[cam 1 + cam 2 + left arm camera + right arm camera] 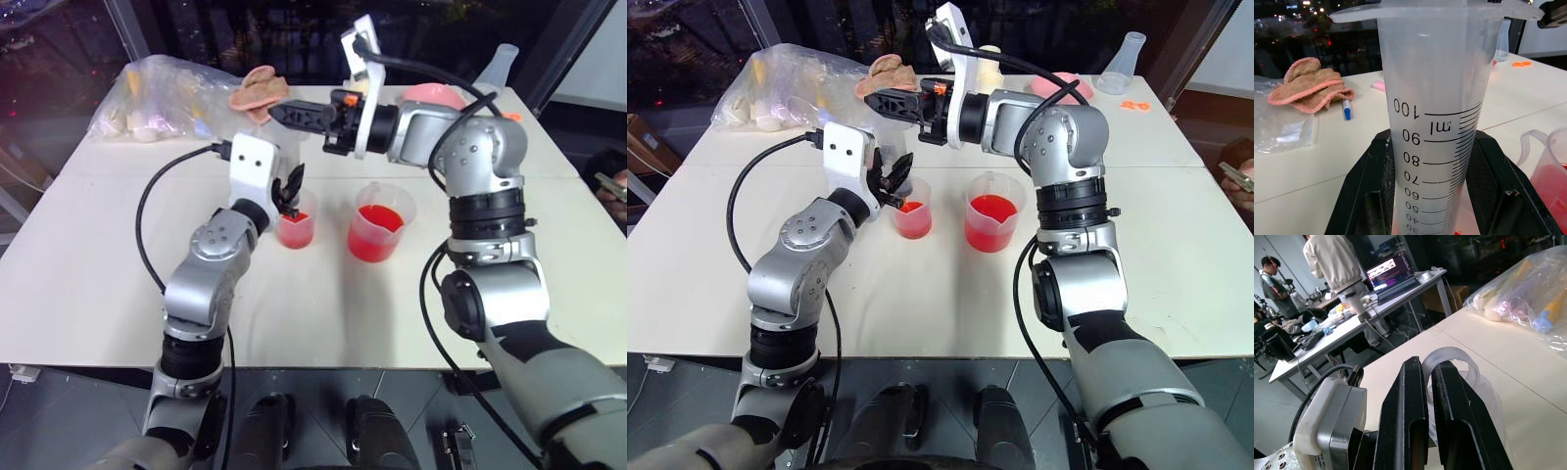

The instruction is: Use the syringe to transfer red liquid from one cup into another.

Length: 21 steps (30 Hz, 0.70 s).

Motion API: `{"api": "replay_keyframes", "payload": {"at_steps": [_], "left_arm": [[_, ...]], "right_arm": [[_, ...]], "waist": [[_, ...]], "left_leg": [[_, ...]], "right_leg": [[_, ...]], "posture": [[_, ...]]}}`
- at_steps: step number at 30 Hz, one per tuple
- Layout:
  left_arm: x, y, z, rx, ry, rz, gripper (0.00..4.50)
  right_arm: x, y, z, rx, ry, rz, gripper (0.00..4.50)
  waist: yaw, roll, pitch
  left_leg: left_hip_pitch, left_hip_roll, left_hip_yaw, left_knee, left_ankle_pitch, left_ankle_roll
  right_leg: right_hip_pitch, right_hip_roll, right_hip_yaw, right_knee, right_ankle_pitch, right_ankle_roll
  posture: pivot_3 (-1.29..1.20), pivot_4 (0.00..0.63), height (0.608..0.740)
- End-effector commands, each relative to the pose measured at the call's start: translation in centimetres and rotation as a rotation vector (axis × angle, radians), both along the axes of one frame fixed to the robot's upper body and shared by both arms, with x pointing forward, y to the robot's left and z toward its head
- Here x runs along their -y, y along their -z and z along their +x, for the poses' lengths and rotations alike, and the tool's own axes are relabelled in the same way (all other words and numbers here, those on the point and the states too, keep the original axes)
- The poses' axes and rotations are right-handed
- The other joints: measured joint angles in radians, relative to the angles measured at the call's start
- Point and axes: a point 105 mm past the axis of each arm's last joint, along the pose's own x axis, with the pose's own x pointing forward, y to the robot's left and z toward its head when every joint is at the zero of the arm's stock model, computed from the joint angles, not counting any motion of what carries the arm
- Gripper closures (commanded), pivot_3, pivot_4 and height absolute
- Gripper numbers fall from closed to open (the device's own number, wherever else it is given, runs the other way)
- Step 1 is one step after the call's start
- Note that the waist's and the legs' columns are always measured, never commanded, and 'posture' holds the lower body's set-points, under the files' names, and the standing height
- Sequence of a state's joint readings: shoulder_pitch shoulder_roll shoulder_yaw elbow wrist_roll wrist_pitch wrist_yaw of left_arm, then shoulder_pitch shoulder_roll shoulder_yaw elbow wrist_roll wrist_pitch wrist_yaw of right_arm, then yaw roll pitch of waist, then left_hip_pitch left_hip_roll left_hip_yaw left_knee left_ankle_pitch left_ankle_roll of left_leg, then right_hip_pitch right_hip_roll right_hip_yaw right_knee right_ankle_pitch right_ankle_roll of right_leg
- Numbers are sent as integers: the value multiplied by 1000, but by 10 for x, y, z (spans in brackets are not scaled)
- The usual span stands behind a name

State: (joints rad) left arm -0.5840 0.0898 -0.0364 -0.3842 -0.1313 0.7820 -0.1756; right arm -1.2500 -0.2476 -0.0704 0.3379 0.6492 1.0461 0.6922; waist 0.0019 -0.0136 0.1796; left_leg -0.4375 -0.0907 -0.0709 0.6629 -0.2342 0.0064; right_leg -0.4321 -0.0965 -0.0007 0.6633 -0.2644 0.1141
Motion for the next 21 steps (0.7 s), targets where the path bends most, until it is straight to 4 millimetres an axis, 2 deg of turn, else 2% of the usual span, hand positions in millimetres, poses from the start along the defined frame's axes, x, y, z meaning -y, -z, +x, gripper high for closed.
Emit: {"api": "replay_keyframes", "payload": {"at_steps": [1, 3, 6, 12, 21], "left_arm": [[23, -52, -26, 224, 119, -34, 3044], [24, -48, -26, 216, 121, -31, 3044], [24, -46, -25, 209, 123, -33, 3044], [25, -47, -24, 203, 126, -45, 3044], [23, -48, -22, 207, 118, -51, 3044]], "right_arm": [[-3, 24, 3, -70, 20, -75, 4469], [-1, 21, 2, -67, 19, -70, 4469], [2, 15, 2, -66, 25, -47, 3499], [17, 0, 0, -53, 62, -17, 692], [61, -14, -19, -27, 123, -27, 692]], "waist": [[0, 0, 0], [0, 0, 0], [0, 0, 0], [-1, 0, 0], [10, 0, 0]], "left_leg": [[0, 0, 0, 0, 0, 0], [0, 0, 0, 0, 0, 0], [0, 0, 0, 0, 0, 0], [0, 0, 0, 0, 0, 0], [0, 0, 0, 0, 0, 1]], "right_leg": [[0, 0, 0, 0, 0, 0], [0, 0, 0, 0, 0, 0], [0, 0, 0, 0, 0, 0], [0, 0, 0, 0, 0, 0], [0, -1, 0, -1, 0, 0]], "posture": [[0, 150, 740], [0, 150, 740], [0, 150, 740], [0, 150, 740], [0, 150, 740]]}}
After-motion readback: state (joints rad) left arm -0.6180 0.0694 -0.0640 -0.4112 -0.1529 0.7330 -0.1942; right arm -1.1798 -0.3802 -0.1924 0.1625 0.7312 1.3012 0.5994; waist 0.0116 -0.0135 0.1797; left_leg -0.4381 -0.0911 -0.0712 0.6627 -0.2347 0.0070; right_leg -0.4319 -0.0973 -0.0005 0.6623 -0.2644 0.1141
